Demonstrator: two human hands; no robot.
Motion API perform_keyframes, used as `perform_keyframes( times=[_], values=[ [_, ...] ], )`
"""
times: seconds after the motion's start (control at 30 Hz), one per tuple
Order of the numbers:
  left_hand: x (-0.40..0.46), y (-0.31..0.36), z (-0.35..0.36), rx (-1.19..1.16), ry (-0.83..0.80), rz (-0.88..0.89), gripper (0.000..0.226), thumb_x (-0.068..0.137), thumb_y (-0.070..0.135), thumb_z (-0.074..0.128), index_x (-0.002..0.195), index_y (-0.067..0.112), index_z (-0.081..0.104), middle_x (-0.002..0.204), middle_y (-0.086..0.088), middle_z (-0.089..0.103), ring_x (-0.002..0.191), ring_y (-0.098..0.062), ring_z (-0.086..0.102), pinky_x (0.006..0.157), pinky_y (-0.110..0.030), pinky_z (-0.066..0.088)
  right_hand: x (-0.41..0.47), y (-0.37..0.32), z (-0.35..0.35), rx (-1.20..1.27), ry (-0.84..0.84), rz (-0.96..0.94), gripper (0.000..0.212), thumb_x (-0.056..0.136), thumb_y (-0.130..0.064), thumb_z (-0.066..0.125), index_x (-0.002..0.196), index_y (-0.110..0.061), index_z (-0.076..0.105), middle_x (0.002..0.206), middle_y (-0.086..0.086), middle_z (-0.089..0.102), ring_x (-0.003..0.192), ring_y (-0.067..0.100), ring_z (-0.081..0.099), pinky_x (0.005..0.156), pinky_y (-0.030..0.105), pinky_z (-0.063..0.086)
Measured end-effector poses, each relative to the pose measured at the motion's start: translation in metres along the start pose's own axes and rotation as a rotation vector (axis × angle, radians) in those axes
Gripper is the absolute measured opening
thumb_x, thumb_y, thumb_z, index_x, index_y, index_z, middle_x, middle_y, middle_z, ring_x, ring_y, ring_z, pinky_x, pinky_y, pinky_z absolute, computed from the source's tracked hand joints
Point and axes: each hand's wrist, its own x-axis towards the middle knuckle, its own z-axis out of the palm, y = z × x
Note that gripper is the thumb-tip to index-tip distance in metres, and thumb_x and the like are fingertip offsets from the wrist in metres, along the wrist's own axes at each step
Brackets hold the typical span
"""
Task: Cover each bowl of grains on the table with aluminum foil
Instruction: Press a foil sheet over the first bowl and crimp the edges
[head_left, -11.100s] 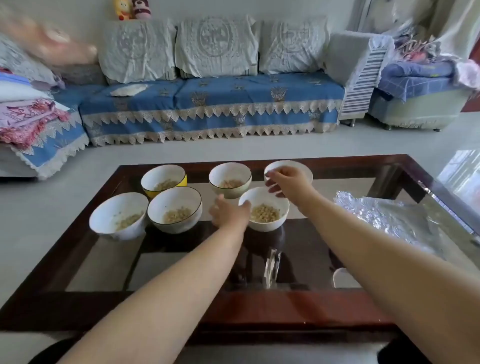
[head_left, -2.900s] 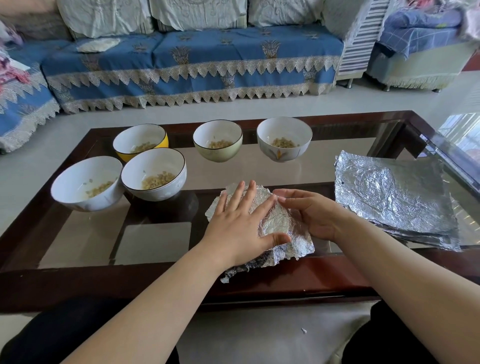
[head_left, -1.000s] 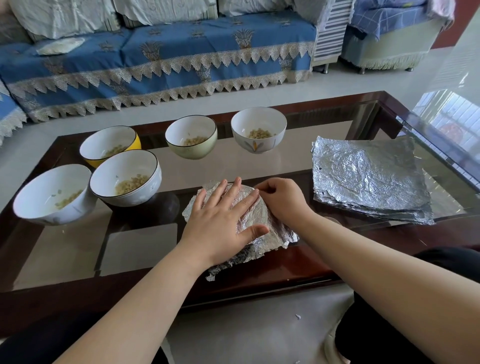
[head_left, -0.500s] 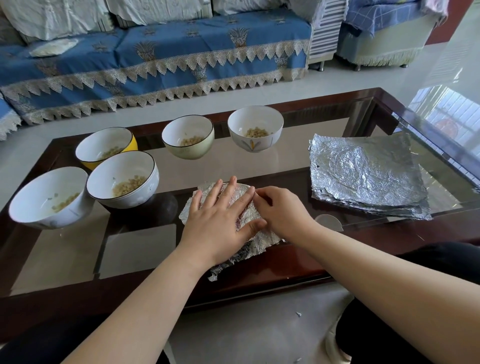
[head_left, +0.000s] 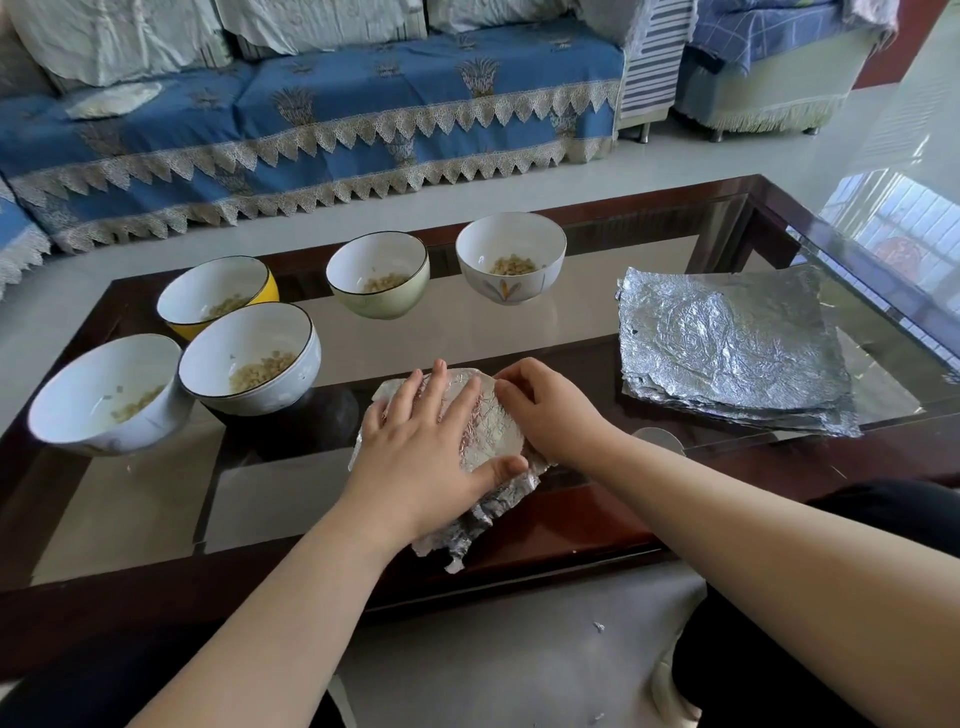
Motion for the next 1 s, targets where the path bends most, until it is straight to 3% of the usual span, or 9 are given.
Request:
perform_keyframes(
  times=[0.2,0.33,0.43,0.5,0.53,0.6,0.7,0.83,1.0],
  values=[
    [-0.008,-0.009,0.000,0.007,0.009,0.057,0.125,0.046,0.101,-0.012,0.155,0.040,-0.007,0.165,0.002,-0.016,0.150,-0.024,-0.019,0.122,-0.048,-0.005,-0.008,0.009,0.005,0.077,0.002,-0.027,0.030,0.104,-0.035,0.036,0.116,-0.021,0.059,0.099,-0.002,0.067,0.092,0.014,0.059,0.076,0.027,0.042],
    [-0.007,-0.009,0.001,-0.008,0.014,0.062,0.126,0.045,0.102,-0.013,0.155,0.040,-0.007,0.164,0.003,-0.017,0.150,-0.023,-0.018,0.122,-0.048,-0.003,-0.006,0.014,0.000,0.322,-0.118,0.064,0.031,0.103,-0.035,0.039,0.120,-0.022,0.062,0.107,-0.008,0.067,0.099,0.005,0.060,0.086,0.022,0.045],
    [-0.007,-0.009,0.001,-0.013,0.007,0.063,0.126,0.044,0.101,-0.013,0.155,0.041,-0.008,0.164,0.003,-0.019,0.150,-0.023,-0.019,0.122,-0.048,-0.004,0.000,0.020,-0.012,0.367,-0.244,0.163,0.041,0.087,-0.055,0.055,0.120,-0.031,0.063,0.112,-0.003,0.071,0.106,0.016,0.066,0.098,0.039,0.051],
    [-0.006,-0.009,0.001,-0.023,0.007,0.062,0.126,0.045,0.102,-0.012,0.155,0.041,-0.007,0.164,0.003,-0.019,0.150,-0.023,-0.019,0.122,-0.048,-0.004,0.004,0.022,-0.019,0.432,-0.330,0.191,0.038,0.092,-0.046,0.059,0.124,-0.026,0.060,0.109,0.000,0.071,0.095,0.018,0.069,0.086,0.034,0.056],
    [-0.006,-0.010,0.001,-0.023,0.007,0.060,0.126,0.045,0.101,-0.011,0.155,0.041,-0.006,0.164,0.004,-0.019,0.150,-0.023,-0.018,0.122,-0.048,-0.003,0.006,0.022,-0.022,0.480,-0.367,0.210,0.034,0.096,-0.037,0.058,0.126,-0.023,0.058,0.101,-0.001,0.070,0.082,0.014,0.068,0.071,0.026,0.055],
    [-0.006,-0.010,0.002,-0.018,0.007,0.057,0.124,0.047,0.101,-0.009,0.156,0.041,-0.006,0.164,0.004,-0.019,0.150,-0.022,-0.018,0.122,-0.048,-0.002,0.009,0.021,-0.027,0.580,-0.427,0.257,0.031,0.097,-0.025,0.056,0.127,-0.016,0.055,0.081,-0.005,0.065,0.059,0.004,0.059,0.052,0.018,0.045],
    [-0.006,-0.010,0.002,-0.014,0.009,0.054,0.122,0.050,0.100,-0.005,0.156,0.041,-0.005,0.164,0.004,-0.018,0.151,-0.022,-0.017,0.122,-0.050,0.000,0.013,0.023,-0.032,0.696,-0.501,0.284,0.024,0.096,-0.016,0.057,0.120,-0.010,0.055,0.074,-0.002,0.060,0.053,0.006,0.053,0.049,0.019,0.043],
    [-0.006,-0.010,0.003,-0.008,0.013,0.052,0.122,0.049,0.101,-0.007,0.156,0.040,-0.005,0.164,0.004,-0.017,0.151,-0.022,-0.015,0.122,-0.050,0.000,0.013,0.023,-0.034,0.676,-0.532,0.274,0.003,0.095,-0.014,0.057,0.098,-0.012,0.056,0.067,-0.002,0.057,0.051,0.007,0.049,0.048,0.018,0.040],
    [-0.005,-0.010,0.003,-0.011,0.020,0.050,0.124,0.048,0.101,-0.011,0.156,0.040,-0.004,0.165,0.004,-0.017,0.151,-0.023,-0.014,0.122,-0.050,0.000,0.009,0.023,-0.025,0.638,-0.436,0.251,0.014,0.098,-0.018,0.054,0.087,-0.010,0.058,0.064,-0.001,0.056,0.048,0.007,0.046,0.047,0.019,0.038]
  ],
)
